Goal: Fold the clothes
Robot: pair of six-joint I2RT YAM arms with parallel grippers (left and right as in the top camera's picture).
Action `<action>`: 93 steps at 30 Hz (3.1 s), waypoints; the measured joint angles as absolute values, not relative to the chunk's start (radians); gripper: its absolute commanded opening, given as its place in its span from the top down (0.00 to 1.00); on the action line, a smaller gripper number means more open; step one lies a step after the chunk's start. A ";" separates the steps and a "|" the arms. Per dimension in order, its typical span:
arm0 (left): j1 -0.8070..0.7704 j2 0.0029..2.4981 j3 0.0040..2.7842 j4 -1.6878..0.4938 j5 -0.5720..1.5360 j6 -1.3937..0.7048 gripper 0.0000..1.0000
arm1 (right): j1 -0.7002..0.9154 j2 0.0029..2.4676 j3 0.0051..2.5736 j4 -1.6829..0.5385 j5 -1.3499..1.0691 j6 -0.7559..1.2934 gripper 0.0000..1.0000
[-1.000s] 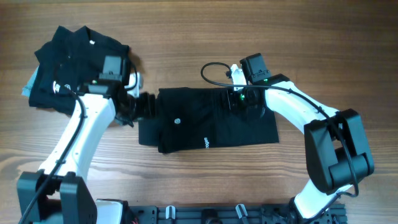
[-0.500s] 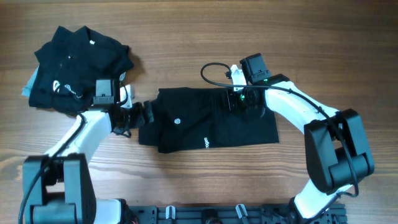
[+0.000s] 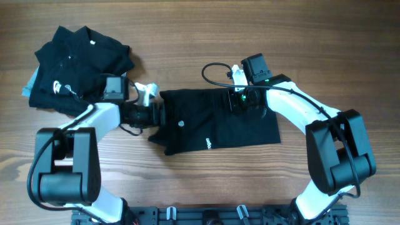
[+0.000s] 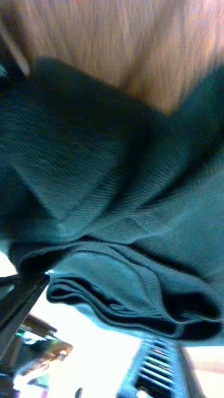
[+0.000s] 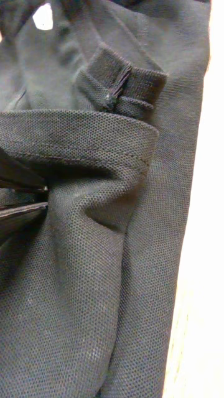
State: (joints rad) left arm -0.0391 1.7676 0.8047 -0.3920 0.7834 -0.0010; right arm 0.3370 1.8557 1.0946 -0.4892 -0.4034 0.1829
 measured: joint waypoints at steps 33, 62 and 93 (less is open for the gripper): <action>-0.398 1.691 1.235 -0.777 0.341 -0.313 0.90 | 0.136 1.699 1.176 -0.710 -0.301 0.247 0.89; -0.601 1.776 1.236 -0.410 0.410 -0.548 0.65 | 0.136 1.699 1.176 -0.730 -0.283 0.250 0.56; -0.375 1.717 1.231 -0.777 0.338 -0.389 0.48 | 0.380 1.760 1.171 -0.789 -0.270 0.279 0.96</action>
